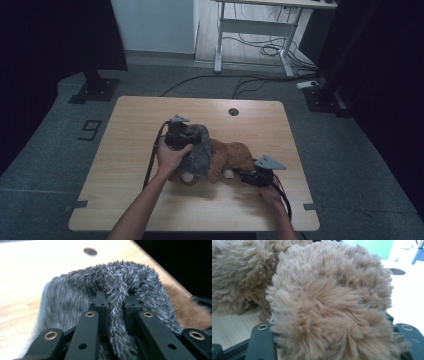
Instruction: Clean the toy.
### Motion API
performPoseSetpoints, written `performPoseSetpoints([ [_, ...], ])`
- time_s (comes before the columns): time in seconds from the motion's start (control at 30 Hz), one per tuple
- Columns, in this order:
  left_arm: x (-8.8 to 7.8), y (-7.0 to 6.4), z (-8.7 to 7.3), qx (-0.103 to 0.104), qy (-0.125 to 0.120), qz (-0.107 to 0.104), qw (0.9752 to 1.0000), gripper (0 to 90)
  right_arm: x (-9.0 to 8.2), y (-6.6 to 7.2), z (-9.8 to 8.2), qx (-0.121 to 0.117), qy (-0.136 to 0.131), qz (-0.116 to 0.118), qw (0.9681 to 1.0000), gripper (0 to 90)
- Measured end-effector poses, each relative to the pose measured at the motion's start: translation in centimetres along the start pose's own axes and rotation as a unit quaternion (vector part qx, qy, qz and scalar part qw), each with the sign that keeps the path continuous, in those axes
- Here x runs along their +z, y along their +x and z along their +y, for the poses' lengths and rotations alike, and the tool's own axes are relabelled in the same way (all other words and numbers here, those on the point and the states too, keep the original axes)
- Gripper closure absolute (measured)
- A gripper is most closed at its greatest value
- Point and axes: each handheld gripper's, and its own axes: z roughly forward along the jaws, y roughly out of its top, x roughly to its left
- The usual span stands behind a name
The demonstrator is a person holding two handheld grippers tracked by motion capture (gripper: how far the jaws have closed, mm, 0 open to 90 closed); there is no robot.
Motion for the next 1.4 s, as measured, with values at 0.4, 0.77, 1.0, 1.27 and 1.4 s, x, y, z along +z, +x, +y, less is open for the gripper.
performPoseSetpoints([
  [0.4,0.2,-0.9,-4.3,0.020,-0.030,0.007,0.9993,79.6,-2.2,0.1,1.9,0.026,0.023,-0.001,0.9994,11.5],
  [0.77,-0.9,-1.3,-6.1,0.010,-0.051,-0.007,0.9986,79.6,-3.4,-0.3,6.2,0.062,0.025,0.013,0.9977,7.0],
  [1.0,-2.6,-0.3,-6.0,-0.023,-0.037,-0.053,0.9976,78.5,-1.3,-0.6,4.1,0.089,0.124,0.015,0.9882,0.0],
  [1.27,-5.3,3.6,-6.6,-0.052,-0.007,-0.016,0.9985,76.8,-1.1,-0.8,1.7,0.116,0.129,0.034,0.9843,10.2],
  [1.4,-4.2,4.7,-8.2,-0.071,0.040,-0.023,0.9964,76.9,-1.4,-0.6,1.5,0.108,0.125,0.042,0.9853,19.4],
])
